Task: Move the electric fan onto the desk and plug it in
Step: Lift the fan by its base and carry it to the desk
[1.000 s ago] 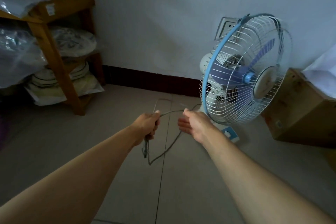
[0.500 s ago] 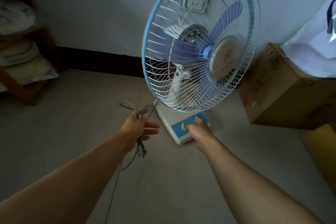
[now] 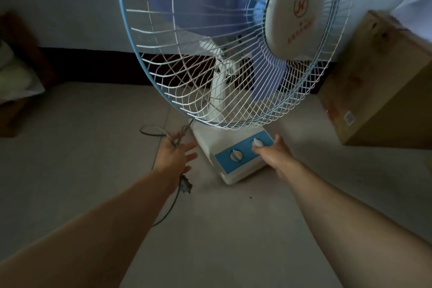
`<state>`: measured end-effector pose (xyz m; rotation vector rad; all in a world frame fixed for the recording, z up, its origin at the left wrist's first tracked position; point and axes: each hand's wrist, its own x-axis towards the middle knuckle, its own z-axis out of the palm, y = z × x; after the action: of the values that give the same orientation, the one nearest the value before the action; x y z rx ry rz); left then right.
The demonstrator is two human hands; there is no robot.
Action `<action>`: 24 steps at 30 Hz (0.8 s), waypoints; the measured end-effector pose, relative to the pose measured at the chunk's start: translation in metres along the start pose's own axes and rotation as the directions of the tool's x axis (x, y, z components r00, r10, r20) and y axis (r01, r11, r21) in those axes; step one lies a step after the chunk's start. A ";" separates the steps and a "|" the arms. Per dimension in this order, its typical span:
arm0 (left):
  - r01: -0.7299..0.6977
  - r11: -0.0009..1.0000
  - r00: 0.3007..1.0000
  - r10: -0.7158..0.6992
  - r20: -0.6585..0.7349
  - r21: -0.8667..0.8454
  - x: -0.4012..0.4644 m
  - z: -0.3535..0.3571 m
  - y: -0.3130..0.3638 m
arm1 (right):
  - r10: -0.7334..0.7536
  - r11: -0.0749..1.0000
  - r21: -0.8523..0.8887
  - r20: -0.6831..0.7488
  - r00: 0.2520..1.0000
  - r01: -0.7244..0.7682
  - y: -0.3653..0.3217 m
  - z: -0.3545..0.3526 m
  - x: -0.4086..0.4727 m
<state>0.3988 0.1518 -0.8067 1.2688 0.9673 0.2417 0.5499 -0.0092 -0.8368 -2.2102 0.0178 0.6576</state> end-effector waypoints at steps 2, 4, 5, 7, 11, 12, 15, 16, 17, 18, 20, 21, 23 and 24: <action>0.006 1.000 1.000 -0.007 0.009 0.020 0.005 0.000 -0.005 | 0.011 1.000 0.018 0.007 1.000 -0.012 0.004 0.003 0.000; 0.027 0.999 1.000 -0.027 0.015 0.029 0.009 0.001 -0.011 | 0.022 1.000 0.022 -0.006 1.000 -0.022 0.007 0.006 -0.004; 0.036 0.999 0.999 -0.037 0.014 0.029 0.010 0.001 -0.013 | 0.028 0.999 0.018 -0.015 0.999 -0.028 0.006 0.008 -0.008; 0.045 0.998 0.999 -0.046 0.016 0.034 0.012 0.002 -0.017 | 0.056 0.998 -0.020 -0.021 0.998 -0.056 0.003 0.012 -0.016; 0.043 0.998 0.999 -0.043 0.008 0.039 0.018 0.002 -0.019 | 0.158 0.982 -0.106 -0.002 0.988 -0.157 -0.003 0.030 -0.032; 0.042 0.998 0.999 -0.042 0.000 0.040 0.019 0.001 -0.019 | 0.180 0.976 -0.123 -0.009 0.984 -0.179 -0.006 0.036 -0.035; 0.004 0.995 1.000 -0.002 -0.027 0.104 0.024 -0.003 -0.016 | 0.225 0.961 -0.158 -0.023 0.974 -0.225 -0.010 0.053 -0.045; -0.016 0.993 0.999 0.021 -0.041 0.116 0.026 -0.005 -0.016 | 0.230 0.959 -0.162 -0.026 0.973 -0.232 -0.011 0.058 -0.047; -0.032 0.993 0.998 0.039 -0.055 0.110 0.028 -0.007 -0.016 | 0.234 0.956 -0.173 -0.034 0.972 -0.236 -0.010 0.062 -0.047; -0.041 0.994 0.997 0.048 -0.066 0.102 0.031 -0.010 -0.016 | 0.237 0.953 -0.181 -0.045 0.970 -0.241 -0.010 0.064 -0.047; -0.039 0.994 0.997 0.046 -0.067 0.105 0.036 -0.014 -0.017 | 0.245 0.952 -0.171 -0.075 0.967 -0.254 -0.009 0.064 -0.042; -0.040 0.992 0.997 0.047 -0.055 0.116 0.038 -0.015 -0.018 | 0.244 0.953 -0.162 -0.090 0.966 -0.256 -0.010 0.062 -0.038; -0.051 0.987 0.998 0.057 -0.031 0.154 0.041 -0.013 -0.021 | 0.231 0.961 -0.137 -0.079 0.970 -0.240 -0.013 0.058 -0.027; -0.047 0.983 0.998 0.056 -0.042 0.177 0.042 -0.011 -0.023 | 0.215 0.969 -0.113 -0.057 0.975 -0.220 -0.015 0.057 -0.021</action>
<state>0.4090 0.1789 -0.8466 1.4563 1.0141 0.2312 0.5089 0.0377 -0.8469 -2.3586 0.2537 0.7454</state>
